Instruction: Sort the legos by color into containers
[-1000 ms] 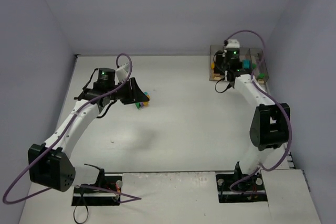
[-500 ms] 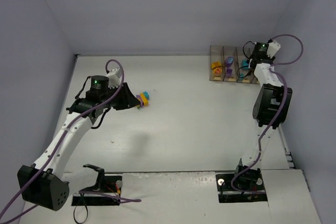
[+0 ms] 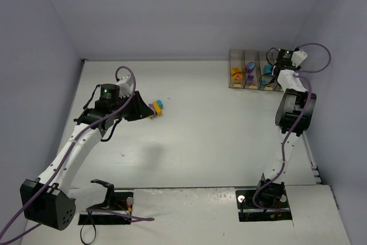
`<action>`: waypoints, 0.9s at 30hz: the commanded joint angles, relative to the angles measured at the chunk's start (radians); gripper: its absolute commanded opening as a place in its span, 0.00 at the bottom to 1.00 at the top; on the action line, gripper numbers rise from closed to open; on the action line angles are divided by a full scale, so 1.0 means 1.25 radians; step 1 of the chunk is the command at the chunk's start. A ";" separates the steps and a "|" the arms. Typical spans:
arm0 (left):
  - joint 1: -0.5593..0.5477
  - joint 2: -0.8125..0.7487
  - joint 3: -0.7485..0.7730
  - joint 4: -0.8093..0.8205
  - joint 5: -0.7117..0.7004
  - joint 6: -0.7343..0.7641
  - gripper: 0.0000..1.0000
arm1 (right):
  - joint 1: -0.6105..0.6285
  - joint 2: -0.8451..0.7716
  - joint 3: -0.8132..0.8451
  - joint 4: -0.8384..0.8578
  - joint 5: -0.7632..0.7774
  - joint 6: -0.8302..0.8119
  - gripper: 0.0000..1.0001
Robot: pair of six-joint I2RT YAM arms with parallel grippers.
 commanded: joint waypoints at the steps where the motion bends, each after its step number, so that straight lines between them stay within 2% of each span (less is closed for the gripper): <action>1: 0.001 0.004 0.025 0.050 0.013 -0.009 0.00 | -0.017 -0.036 0.030 0.056 0.041 0.049 0.00; 4: 0.001 0.009 0.025 0.053 0.017 -0.010 0.00 | -0.021 -0.029 0.029 0.063 0.030 0.066 0.08; 5: 0.001 0.009 0.023 0.054 0.017 -0.010 0.00 | -0.021 -0.024 0.030 0.063 0.024 0.069 0.17; 6: 0.001 0.010 0.023 0.056 0.018 -0.009 0.00 | -0.021 -0.023 0.031 0.063 0.016 0.075 0.22; 7: 0.001 0.010 0.023 0.056 0.018 -0.009 0.00 | -0.021 -0.024 0.029 0.064 0.012 0.076 0.34; 8: 0.001 0.010 0.026 0.056 0.018 -0.010 0.00 | -0.021 -0.025 0.029 0.064 0.005 0.077 0.39; 9: 0.001 0.010 0.027 0.055 0.019 -0.010 0.00 | -0.021 -0.026 0.027 0.067 -0.005 0.077 0.49; 11: 0.001 0.007 0.028 0.054 0.019 -0.010 0.00 | -0.021 -0.039 0.025 0.071 -0.017 0.072 0.57; 12: 0.001 0.006 0.028 0.056 0.019 -0.010 0.00 | -0.021 -0.044 0.025 0.072 -0.031 0.063 0.64; 13: 0.001 0.005 0.028 0.057 0.023 -0.010 0.00 | -0.021 -0.055 0.024 0.074 -0.036 0.057 0.75; 15: 0.001 0.004 0.026 0.063 0.030 -0.009 0.00 | -0.021 -0.078 0.022 0.074 -0.063 0.041 0.81; 21: 0.001 -0.001 0.007 0.107 0.063 0.019 0.02 | -0.003 -0.175 -0.033 0.073 -0.128 -0.004 0.83; 24: 0.001 -0.011 0.000 0.137 0.069 0.062 0.05 | 0.032 -0.253 -0.073 0.047 -0.215 -0.039 0.76; 27: -0.001 -0.027 -0.013 0.171 0.071 0.137 0.04 | 0.065 -0.329 -0.125 0.019 -0.353 -0.045 0.66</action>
